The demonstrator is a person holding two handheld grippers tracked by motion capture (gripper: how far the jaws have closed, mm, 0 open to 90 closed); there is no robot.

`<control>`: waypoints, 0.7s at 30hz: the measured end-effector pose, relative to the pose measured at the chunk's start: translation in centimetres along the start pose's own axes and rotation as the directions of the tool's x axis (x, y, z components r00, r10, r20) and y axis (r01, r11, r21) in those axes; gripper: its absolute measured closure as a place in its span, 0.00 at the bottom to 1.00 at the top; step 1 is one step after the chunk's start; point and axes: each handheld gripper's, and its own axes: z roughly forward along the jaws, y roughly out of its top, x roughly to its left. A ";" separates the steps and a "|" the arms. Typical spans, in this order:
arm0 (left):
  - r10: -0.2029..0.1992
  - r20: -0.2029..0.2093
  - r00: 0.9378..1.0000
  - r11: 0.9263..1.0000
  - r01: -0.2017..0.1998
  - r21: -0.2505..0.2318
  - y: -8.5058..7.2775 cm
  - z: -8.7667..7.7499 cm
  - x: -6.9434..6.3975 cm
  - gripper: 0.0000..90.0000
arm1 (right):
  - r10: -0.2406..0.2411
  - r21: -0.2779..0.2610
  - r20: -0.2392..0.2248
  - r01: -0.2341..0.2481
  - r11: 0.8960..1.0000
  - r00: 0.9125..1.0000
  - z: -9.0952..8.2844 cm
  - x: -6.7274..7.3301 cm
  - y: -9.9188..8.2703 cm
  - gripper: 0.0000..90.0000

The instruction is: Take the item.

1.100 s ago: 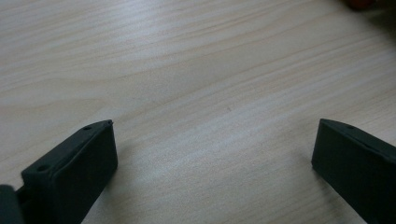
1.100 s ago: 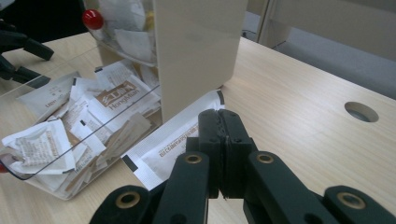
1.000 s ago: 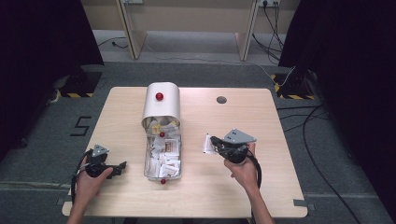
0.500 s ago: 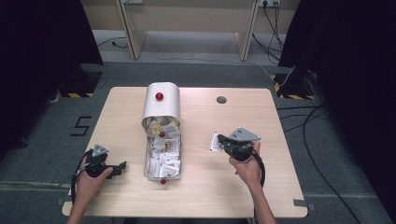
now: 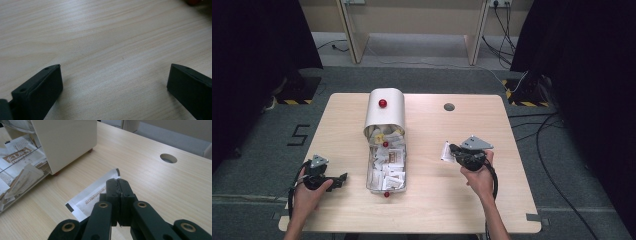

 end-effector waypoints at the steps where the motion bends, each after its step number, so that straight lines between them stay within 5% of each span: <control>1: 0.000 0.000 1.000 1.000 0.000 0.000 0.0 0.0 0.0 0.00 | 0.000 0.000 0.000 0.000 1.000 1.000 0.0 0.0 0.0 0.99; 21: 0.000 0.000 1.000 1.000 0.000 0.000 0.0 0.0 0.0 0.00 | 0.044 0.043 0.024 -0.045 0.998 0.999 1.1 -1.8 -1.6 0.99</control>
